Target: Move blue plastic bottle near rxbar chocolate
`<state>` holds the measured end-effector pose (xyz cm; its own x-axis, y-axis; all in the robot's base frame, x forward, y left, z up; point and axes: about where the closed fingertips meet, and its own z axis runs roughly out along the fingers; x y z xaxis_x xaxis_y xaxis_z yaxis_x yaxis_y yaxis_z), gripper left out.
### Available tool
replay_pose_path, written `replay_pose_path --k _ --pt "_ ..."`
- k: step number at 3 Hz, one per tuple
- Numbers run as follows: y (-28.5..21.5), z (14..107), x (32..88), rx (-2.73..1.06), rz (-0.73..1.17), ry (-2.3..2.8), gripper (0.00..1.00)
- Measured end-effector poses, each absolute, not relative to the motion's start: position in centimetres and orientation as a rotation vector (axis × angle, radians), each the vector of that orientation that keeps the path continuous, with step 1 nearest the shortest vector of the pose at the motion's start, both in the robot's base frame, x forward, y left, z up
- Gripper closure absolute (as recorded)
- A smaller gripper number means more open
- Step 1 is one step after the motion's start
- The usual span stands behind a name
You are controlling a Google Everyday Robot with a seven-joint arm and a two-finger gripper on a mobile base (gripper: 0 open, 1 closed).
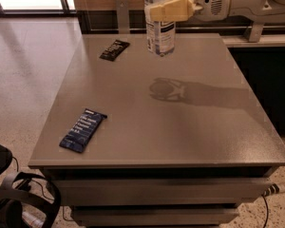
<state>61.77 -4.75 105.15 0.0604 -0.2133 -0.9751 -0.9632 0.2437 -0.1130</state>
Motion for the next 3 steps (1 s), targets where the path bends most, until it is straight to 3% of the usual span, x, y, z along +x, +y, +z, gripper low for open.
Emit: replay_pose_path --k 3 --pt "-5.1 102.1 71.1 -0.988 0.673 1.463 1.0"
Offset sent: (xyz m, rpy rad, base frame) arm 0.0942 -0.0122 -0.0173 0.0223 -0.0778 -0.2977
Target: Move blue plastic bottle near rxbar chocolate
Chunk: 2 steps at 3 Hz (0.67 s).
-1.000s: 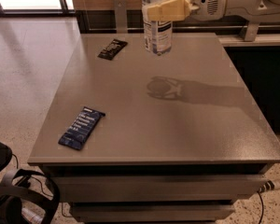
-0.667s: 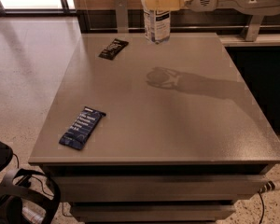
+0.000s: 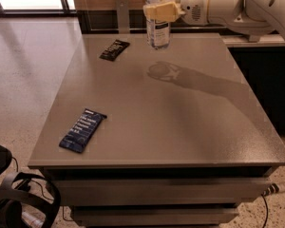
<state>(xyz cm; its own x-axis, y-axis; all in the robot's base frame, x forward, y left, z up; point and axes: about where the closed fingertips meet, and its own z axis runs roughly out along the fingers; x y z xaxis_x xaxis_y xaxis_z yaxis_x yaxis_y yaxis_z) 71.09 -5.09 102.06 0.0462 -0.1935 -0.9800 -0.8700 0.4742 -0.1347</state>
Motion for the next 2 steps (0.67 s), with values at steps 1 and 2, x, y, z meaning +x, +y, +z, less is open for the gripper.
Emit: replay_pose_path --k 1,2 --pt "-3.9 98.9 73.2 -0.937 0.726 1.477 1.0" --pt "-2.0 96.2 75.2 -0.915 0.79 1.493 1.0"
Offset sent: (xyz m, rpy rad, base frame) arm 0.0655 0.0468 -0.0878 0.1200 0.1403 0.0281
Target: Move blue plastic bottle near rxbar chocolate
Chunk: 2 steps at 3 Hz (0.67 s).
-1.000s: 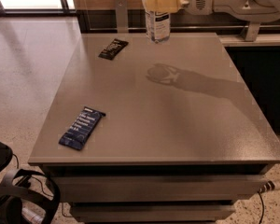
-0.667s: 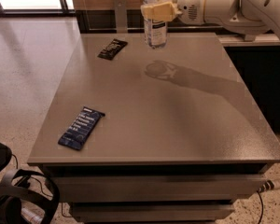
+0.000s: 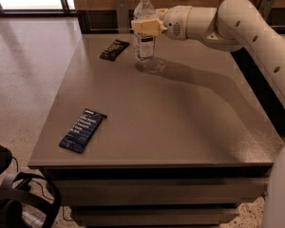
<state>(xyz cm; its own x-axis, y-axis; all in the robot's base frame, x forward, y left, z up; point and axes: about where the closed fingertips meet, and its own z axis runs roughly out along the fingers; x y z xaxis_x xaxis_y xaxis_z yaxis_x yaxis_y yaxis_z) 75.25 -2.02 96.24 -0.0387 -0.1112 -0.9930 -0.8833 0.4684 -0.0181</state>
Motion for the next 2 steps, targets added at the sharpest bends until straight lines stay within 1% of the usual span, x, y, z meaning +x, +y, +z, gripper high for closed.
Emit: replay_pose_path --k 2 --pt "0.29 93.94 77.55 -0.926 0.827 1.518 1.0"
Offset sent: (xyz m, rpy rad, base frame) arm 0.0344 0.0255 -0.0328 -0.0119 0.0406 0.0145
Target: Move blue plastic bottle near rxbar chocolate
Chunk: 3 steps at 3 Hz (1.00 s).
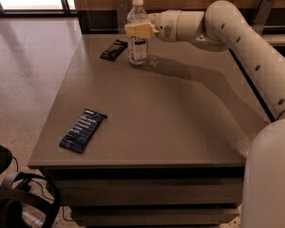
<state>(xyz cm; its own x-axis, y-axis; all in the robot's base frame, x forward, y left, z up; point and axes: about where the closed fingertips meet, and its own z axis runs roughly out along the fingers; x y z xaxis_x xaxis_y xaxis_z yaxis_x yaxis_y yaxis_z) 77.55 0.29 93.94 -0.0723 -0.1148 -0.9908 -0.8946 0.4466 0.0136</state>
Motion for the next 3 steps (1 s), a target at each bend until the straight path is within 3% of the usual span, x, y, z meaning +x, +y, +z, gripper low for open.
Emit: replay_pose_path --k 2,3 --pt "0.22 92.25 78.77 -0.917 0.762 1.518 1.0" --pt "0.53 92.17 78.78 -0.919 0.765 1.517 0.85"
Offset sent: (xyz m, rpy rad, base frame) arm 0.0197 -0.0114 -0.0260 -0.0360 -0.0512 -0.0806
